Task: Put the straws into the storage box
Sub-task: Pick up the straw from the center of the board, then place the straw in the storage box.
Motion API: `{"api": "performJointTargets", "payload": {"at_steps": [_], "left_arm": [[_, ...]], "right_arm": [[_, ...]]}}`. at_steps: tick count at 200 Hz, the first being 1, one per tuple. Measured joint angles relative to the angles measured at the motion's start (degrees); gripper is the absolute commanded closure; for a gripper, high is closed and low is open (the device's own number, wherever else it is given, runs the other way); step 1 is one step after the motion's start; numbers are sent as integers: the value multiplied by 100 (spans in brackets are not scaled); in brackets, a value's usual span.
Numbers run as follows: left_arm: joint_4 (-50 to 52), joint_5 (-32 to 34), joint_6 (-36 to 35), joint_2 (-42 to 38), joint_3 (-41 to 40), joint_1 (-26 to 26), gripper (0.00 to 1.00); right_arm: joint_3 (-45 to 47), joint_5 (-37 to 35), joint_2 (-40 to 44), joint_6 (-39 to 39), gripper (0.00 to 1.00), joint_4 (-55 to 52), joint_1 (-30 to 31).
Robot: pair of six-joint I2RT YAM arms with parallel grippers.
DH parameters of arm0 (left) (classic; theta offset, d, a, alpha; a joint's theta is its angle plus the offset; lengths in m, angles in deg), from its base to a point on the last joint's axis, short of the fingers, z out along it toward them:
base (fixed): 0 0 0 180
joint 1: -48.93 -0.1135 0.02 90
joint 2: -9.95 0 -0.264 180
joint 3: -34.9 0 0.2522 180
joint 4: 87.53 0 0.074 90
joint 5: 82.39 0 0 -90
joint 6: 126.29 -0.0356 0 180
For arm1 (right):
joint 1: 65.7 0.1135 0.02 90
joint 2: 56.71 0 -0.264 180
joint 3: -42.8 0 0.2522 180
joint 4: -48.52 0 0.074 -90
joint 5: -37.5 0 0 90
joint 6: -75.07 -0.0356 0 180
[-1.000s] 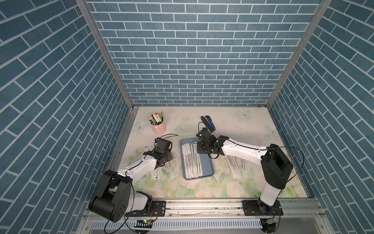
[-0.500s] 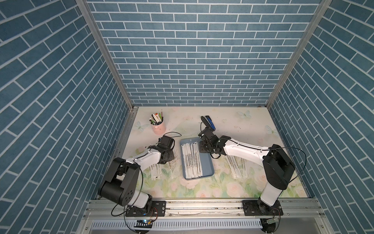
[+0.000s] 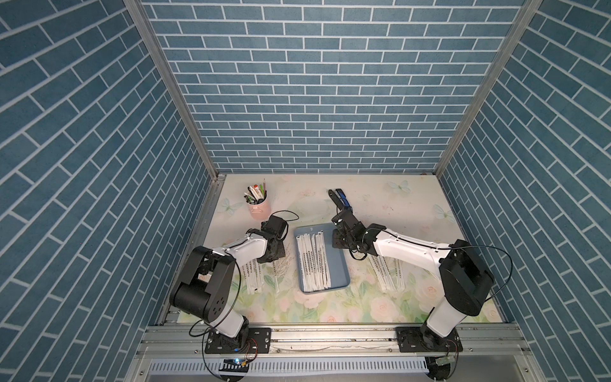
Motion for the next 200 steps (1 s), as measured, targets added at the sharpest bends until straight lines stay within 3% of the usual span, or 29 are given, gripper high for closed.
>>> {"api": "performJointTargets", "payload": {"at_steps": [78,107,149,200], "left_arm": [[807,94,352,-876,560,59,100],[994,144,782,-1001,1078,662,100],[452,-37,1388,-17,2070,2017,100],[-85,-155,1650,1397,2463,2579,100]], "right_arm": [[153,-2,57,107,62,140,-50],[291,-7,223,144,62,155,-175],[446,-157,645,236,62,79,-597],[595,-269,940,254,62,26,-675]]}}
